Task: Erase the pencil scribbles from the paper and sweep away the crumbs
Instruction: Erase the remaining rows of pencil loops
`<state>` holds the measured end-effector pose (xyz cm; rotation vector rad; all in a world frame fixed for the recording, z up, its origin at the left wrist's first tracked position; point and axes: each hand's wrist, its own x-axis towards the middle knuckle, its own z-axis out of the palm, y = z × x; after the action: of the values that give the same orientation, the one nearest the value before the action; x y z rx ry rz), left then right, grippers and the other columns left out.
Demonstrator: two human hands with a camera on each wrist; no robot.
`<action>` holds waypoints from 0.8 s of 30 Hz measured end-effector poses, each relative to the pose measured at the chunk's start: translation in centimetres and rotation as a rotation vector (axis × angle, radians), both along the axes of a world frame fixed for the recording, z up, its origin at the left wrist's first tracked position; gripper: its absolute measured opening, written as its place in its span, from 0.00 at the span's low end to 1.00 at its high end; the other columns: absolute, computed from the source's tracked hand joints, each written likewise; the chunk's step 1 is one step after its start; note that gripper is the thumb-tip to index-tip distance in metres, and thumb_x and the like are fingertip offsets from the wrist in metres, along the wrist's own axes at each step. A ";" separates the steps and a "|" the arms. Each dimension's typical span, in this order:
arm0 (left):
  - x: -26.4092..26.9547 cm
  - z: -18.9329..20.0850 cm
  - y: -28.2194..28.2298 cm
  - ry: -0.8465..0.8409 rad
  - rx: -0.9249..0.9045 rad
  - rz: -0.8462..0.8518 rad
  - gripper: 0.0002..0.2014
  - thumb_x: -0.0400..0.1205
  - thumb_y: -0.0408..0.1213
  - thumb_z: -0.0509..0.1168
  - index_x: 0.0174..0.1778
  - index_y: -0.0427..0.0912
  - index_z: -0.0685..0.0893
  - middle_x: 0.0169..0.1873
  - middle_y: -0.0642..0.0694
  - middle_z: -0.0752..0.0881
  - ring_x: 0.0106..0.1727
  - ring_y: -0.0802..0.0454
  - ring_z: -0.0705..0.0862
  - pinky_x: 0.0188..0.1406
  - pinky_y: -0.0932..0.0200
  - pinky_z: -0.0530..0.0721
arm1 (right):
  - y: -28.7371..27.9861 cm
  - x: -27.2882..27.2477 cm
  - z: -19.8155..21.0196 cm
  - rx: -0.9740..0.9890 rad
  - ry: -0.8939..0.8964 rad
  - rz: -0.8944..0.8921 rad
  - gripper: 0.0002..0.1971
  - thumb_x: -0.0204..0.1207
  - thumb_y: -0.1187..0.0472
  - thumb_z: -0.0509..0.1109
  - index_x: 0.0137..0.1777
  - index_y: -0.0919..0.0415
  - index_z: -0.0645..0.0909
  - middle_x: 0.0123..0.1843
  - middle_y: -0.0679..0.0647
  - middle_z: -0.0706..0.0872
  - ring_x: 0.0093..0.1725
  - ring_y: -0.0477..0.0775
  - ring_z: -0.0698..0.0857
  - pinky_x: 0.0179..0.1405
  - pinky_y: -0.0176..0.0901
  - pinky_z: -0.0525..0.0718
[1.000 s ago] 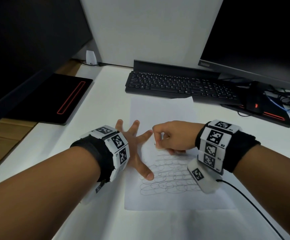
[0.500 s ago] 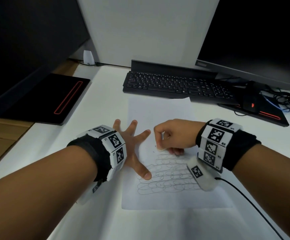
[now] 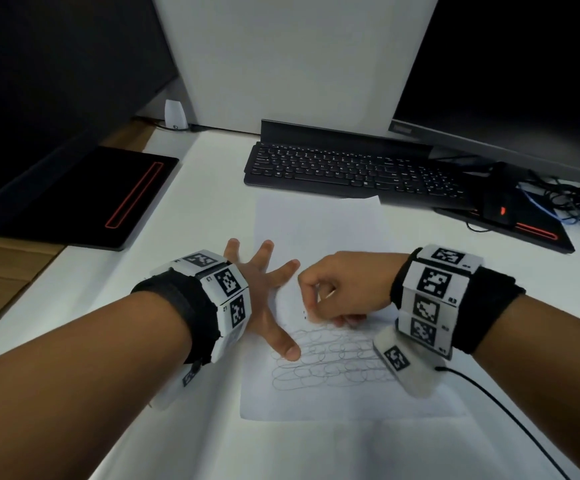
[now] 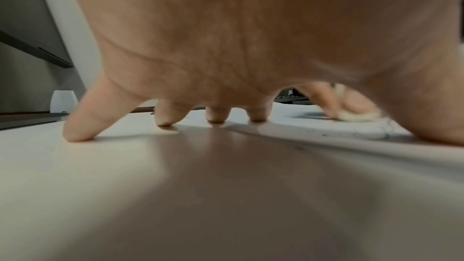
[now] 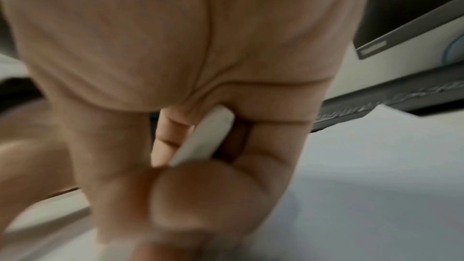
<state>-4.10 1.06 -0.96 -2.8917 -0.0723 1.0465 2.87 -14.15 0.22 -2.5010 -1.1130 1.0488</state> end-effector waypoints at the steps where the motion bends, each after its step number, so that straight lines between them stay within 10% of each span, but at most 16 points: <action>1: 0.0 0.0 0.0 -0.001 -0.002 0.003 0.63 0.63 0.76 0.69 0.80 0.67 0.28 0.83 0.49 0.27 0.80 0.26 0.28 0.76 0.23 0.45 | -0.2 0.6 0.1 0.014 -0.023 -0.049 0.05 0.78 0.58 0.73 0.43 0.56 0.81 0.31 0.51 0.88 0.24 0.46 0.83 0.34 0.41 0.83; 9: 0.0 -0.2 0.0 -0.006 -0.003 0.005 0.64 0.63 0.76 0.68 0.80 0.67 0.27 0.83 0.49 0.27 0.80 0.25 0.28 0.76 0.23 0.46 | -0.3 0.2 -0.2 -0.006 -0.013 0.009 0.04 0.77 0.53 0.74 0.44 0.51 0.84 0.34 0.50 0.91 0.35 0.44 0.86 0.52 0.47 0.85; 24: 0.3 -0.2 0.1 0.003 -0.013 0.012 0.64 0.63 0.75 0.69 0.80 0.67 0.27 0.83 0.49 0.27 0.80 0.26 0.28 0.76 0.24 0.44 | 0.3 -0.8 -0.3 0.002 -0.086 0.048 0.02 0.76 0.56 0.72 0.45 0.47 0.85 0.34 0.45 0.89 0.46 0.46 0.88 0.54 0.44 0.85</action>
<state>-3.84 1.11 -1.15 -2.9042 -0.0831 1.0577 2.11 -13.85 -0.06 -2.5522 -1.2029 0.9595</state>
